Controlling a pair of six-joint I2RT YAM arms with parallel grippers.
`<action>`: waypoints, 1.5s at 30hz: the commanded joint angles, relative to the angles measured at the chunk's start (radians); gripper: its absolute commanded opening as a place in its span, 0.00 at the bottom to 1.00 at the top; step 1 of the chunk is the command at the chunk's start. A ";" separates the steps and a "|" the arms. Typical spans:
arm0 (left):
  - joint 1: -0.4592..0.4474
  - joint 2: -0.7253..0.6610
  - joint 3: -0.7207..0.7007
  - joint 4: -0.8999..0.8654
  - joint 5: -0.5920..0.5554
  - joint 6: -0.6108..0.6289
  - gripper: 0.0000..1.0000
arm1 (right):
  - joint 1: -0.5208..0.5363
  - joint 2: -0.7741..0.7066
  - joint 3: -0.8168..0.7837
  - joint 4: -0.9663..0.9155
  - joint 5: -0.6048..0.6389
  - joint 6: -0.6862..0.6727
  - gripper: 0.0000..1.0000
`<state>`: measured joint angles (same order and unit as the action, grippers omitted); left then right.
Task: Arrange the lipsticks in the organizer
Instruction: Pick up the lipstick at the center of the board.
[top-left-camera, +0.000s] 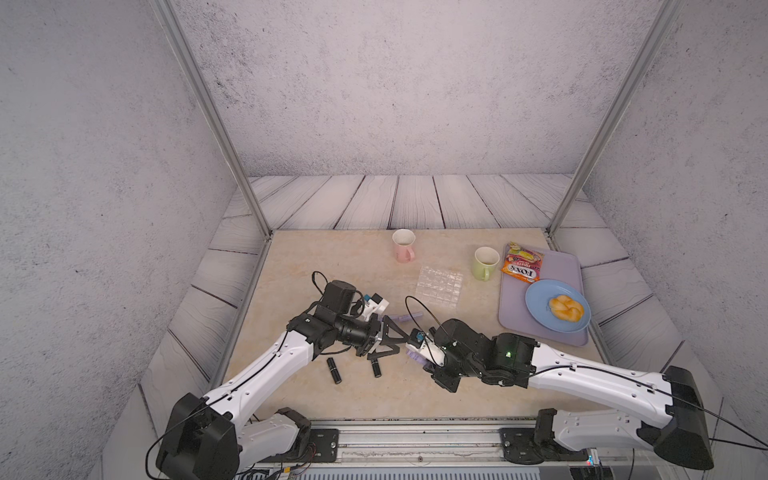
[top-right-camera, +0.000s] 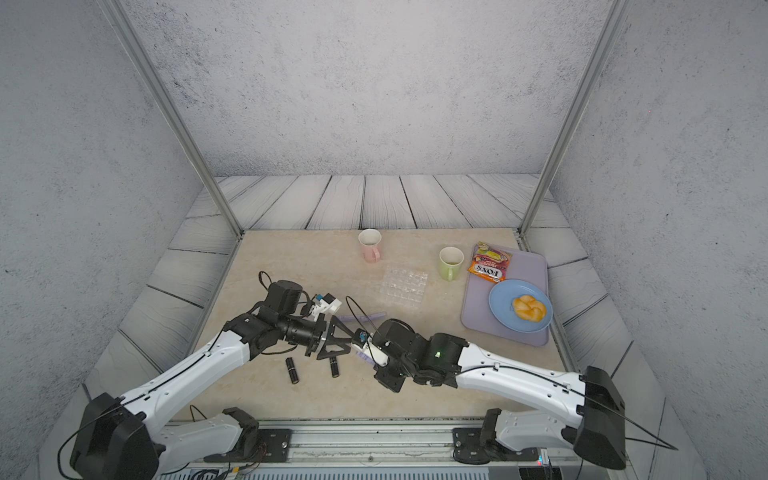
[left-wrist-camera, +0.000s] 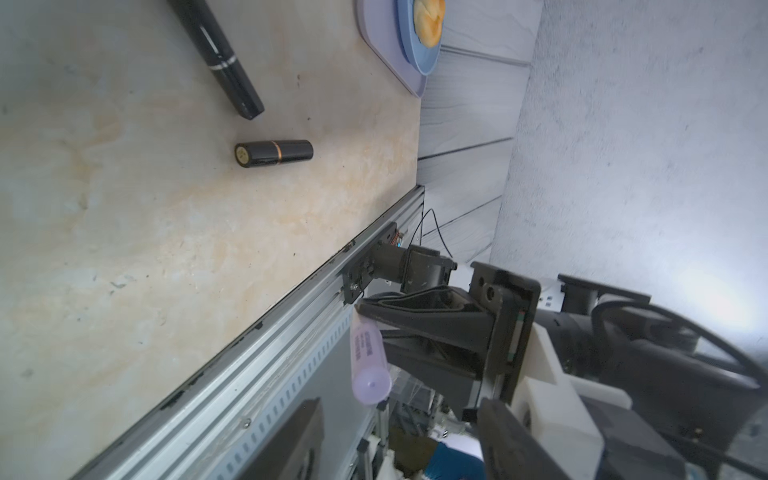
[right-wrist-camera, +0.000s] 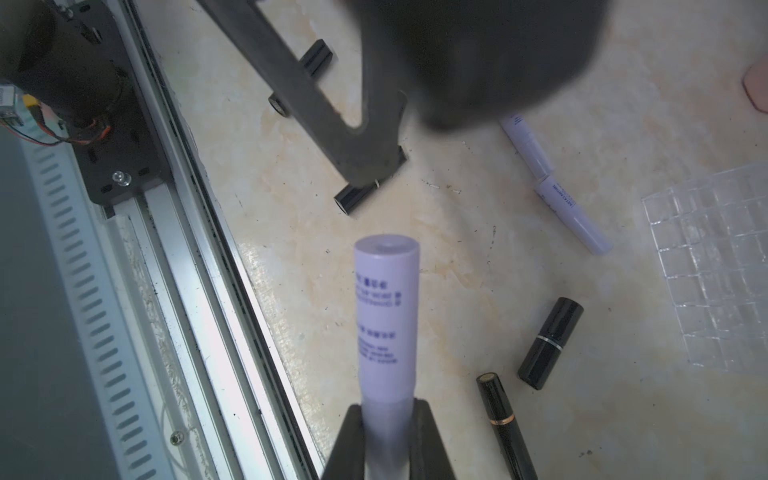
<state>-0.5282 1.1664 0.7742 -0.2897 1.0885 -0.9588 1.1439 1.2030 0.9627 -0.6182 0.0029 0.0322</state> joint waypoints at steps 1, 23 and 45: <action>-0.041 0.038 0.010 0.076 0.015 -0.034 0.56 | 0.008 0.014 0.037 -0.010 0.018 -0.037 0.00; -0.050 0.106 0.110 -0.142 -0.016 0.182 0.00 | 0.005 0.046 0.136 -0.084 0.159 0.098 0.51; 0.035 -0.062 -0.112 0.672 -0.414 -0.162 0.00 | -0.507 0.074 -0.058 0.854 -0.595 1.403 0.53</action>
<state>-0.4778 1.1263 0.6720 0.3012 0.7174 -1.1213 0.6437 1.2484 0.8967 0.0372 -0.5217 1.2324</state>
